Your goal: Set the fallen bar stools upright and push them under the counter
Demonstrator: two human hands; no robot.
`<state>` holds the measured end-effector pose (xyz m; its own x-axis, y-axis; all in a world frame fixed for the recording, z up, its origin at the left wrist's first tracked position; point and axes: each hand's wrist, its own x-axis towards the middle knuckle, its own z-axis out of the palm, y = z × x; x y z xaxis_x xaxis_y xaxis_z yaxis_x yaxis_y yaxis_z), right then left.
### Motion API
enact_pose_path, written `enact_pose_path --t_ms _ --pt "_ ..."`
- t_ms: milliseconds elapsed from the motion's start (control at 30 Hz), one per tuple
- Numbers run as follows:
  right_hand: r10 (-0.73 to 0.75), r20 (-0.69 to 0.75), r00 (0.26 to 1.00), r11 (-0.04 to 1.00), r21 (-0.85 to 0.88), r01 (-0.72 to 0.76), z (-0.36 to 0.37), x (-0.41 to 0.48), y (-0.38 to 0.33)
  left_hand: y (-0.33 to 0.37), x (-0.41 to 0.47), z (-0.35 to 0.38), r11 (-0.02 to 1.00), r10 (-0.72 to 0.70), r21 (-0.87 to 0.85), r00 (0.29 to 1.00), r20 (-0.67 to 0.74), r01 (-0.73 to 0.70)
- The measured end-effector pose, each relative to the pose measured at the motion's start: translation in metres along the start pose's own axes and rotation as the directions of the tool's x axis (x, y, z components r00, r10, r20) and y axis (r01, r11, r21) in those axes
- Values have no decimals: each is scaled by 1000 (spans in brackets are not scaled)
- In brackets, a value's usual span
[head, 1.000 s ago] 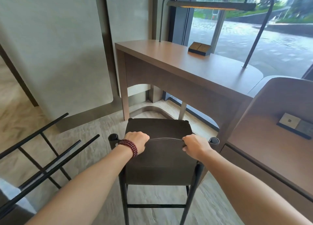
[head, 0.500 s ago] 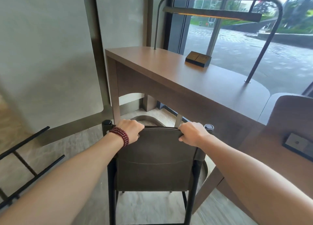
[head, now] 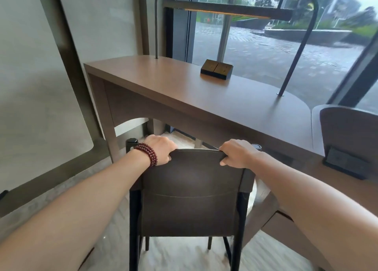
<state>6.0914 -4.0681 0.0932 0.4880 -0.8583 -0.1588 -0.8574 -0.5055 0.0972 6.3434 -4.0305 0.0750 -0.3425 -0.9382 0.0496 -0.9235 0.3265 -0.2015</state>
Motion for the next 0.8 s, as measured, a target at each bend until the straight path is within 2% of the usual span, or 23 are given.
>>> enact_pose_path --t_ms 500,800 --pt "33 95 995 998 -63 -27 8 -1 -15 -21 18 11 985 169 12 982 79 -171" --pt "125 46 991 989 -81 -121 28 -8 4 -6 53 23 963 268 35 963 29 -268"
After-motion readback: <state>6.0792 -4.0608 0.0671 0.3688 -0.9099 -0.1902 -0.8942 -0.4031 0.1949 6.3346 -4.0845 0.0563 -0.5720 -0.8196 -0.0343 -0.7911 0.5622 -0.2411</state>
